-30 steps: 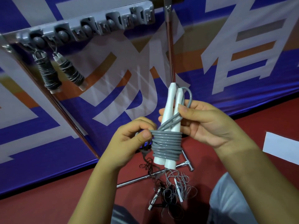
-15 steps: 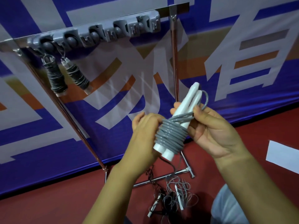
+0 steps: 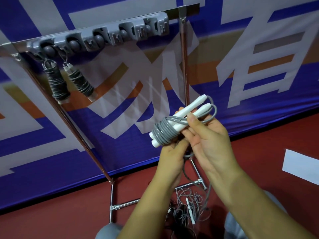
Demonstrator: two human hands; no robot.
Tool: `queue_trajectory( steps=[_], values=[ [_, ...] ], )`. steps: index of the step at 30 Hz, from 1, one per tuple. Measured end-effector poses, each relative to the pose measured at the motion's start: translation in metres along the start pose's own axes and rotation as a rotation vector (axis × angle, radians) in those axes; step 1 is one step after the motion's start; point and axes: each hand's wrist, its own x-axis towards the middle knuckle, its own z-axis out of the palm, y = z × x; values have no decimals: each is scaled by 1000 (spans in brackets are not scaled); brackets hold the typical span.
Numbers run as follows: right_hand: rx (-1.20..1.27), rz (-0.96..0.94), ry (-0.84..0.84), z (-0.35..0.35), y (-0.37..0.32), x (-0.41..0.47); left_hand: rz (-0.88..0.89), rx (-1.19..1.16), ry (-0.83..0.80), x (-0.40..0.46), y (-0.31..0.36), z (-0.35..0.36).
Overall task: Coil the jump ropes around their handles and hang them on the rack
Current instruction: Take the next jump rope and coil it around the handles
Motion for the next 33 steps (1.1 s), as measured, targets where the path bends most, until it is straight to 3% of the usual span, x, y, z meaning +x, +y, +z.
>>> queue_trajectory(
  steps=[8, 15, 18, 22, 26, 33],
  values=[
    [-350, -98, 0, -13, -13, 6, -190, 38, -250, -18, 4, -8],
    [-640, -208, -79, -28, -18, 8, -229, 85, -309, -32, 19, -8],
    [-754, -224, -95, -33, -20, 10, -159, 240, -328, -38, 28, -10],
    [-834, -236, -144, -34, -26, 15, -40, 636, -270, -37, 42, -21],
    [-939, -165, -162, -39, -24, 17, 226, 1045, -189, -35, 58, -28],
    [-1073, 43, -290, -37, -24, 14, 402, 1057, -62, -19, 73, -49]
  ],
)
